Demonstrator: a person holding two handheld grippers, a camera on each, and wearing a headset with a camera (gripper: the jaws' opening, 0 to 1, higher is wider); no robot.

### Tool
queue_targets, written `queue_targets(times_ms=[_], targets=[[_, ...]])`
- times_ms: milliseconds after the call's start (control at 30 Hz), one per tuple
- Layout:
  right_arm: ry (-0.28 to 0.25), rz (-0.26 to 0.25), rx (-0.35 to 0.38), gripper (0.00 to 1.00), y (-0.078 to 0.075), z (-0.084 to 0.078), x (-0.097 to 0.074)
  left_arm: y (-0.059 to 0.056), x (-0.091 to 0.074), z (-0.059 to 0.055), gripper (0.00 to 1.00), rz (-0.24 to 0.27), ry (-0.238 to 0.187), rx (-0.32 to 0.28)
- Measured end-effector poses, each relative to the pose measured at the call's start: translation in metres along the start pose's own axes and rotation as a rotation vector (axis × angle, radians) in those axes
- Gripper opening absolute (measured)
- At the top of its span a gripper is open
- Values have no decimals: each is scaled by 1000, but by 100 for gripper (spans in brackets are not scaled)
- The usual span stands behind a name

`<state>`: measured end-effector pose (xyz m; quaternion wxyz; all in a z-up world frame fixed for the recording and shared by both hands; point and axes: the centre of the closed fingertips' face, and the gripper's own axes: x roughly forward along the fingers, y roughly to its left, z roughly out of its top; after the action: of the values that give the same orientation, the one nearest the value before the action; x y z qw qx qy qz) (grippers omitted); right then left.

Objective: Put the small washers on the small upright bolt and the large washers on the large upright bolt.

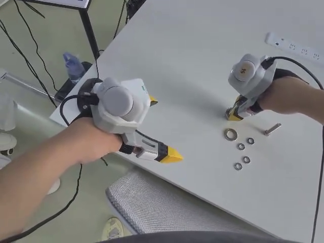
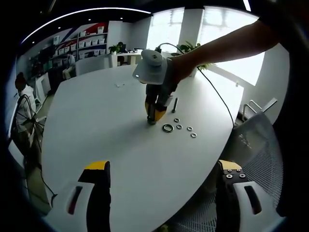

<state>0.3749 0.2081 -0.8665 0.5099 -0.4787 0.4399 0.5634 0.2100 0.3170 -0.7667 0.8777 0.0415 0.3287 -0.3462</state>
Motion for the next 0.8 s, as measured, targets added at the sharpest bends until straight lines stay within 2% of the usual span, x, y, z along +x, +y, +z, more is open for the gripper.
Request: queue_targets(times_ms=[367, 467, 600, 800], targets=[[-5, 11, -4, 23, 1, 0, 0, 0, -1, 1, 89, -1, 10, 7], [2, 33, 2, 25, 3, -3, 0, -2, -1, 1, 89, -3, 8, 8], [-31, 28, -9, 42, 1, 2, 1, -2, 0, 1, 89, -1, 9, 7], [-24, 28, -11, 41, -2, 1, -3, -2, -1, 0, 89, 1, 12, 6]])
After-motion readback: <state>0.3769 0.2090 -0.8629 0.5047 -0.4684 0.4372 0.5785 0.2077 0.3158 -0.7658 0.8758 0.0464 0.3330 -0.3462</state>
